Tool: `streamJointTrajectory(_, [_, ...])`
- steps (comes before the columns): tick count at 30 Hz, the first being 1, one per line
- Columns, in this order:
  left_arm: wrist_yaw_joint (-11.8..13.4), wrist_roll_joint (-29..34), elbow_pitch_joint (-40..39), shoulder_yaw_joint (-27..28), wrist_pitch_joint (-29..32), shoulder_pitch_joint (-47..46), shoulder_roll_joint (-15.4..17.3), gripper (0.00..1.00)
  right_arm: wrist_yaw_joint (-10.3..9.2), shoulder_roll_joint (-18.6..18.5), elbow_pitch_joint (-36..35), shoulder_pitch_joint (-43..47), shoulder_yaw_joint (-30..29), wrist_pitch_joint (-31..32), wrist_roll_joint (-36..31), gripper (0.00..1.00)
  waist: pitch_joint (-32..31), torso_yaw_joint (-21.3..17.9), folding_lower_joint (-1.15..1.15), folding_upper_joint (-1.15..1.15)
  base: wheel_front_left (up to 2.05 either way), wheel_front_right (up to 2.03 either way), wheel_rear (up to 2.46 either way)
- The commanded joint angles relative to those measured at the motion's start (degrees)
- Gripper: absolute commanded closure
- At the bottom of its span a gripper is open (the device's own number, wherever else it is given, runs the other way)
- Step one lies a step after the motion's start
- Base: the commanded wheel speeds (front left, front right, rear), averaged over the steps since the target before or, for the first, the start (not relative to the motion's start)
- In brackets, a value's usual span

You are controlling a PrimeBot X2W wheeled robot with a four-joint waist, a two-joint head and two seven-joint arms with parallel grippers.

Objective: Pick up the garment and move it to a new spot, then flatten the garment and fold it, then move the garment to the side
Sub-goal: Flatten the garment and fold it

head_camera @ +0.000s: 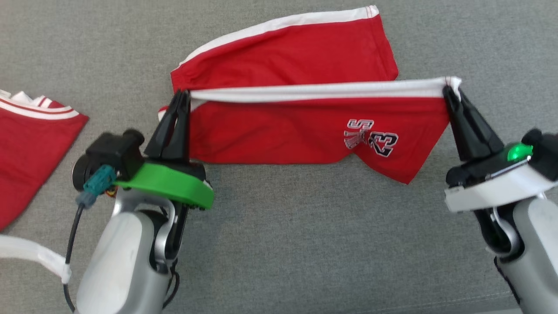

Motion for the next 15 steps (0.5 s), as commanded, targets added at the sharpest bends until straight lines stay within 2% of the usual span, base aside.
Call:
streamJointTrajectory(1, [0.01, 0.12, 2.18, 1.17, -0.1, -3.74, 0.75, 1.0, -0.93, -1.95, 2.96, -4.09, -0.34, 0.22, 1.42, 1.0, 6.09, 0.76, 0.0, 0.0, 0.0, 0.0, 0.0])
streamJointTrajectory(7, [-3.13, 0.35, 13.64, -1.36, 0.07, -17.14, -0.82, 1.0, -0.9, -6.31, 15.84, -21.0, 4.67, 0.77, 5.98, 1.0, 10.65, 3.23, 0.0, 0.0, 0.0, 0.0, 0.0])
streamJointTrajectory(15, [-5.29, -0.68, 27.28, -3.25, -4.1, -29.73, -2.61, 1.0, -0.89, -8.07, 30.79, -36.57, 12.78, -0.01, 10.86, 1.0, 13.77, 5.48, 0.0, 0.0, 0.0, 0.0, 0.0])
